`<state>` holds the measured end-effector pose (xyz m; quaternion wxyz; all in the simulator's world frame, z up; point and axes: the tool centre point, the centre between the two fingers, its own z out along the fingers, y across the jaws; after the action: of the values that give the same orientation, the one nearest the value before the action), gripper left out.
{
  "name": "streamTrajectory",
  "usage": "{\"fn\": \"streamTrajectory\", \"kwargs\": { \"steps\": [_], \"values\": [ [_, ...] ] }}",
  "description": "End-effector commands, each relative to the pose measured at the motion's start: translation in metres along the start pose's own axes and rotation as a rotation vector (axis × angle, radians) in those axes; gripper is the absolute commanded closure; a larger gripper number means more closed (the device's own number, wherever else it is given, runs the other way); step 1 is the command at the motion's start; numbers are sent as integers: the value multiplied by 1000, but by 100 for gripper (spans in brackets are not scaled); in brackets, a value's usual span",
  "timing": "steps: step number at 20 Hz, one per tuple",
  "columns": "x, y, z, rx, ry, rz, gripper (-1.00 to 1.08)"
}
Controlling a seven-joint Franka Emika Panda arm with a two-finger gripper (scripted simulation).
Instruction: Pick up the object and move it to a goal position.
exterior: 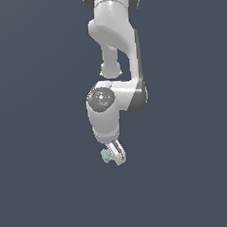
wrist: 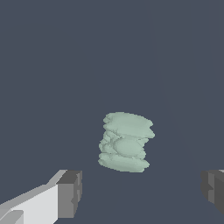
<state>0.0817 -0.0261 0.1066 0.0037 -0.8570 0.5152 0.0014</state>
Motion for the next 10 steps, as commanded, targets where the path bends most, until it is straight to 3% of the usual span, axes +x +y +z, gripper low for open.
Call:
{"fn": "streamTrajectory", "kwargs": {
  "steps": [1,10],
  "values": [
    [4,-2,4,-1,2,57,-92],
    [10,-5,12,-4,6,168,-92]
  ]
}}
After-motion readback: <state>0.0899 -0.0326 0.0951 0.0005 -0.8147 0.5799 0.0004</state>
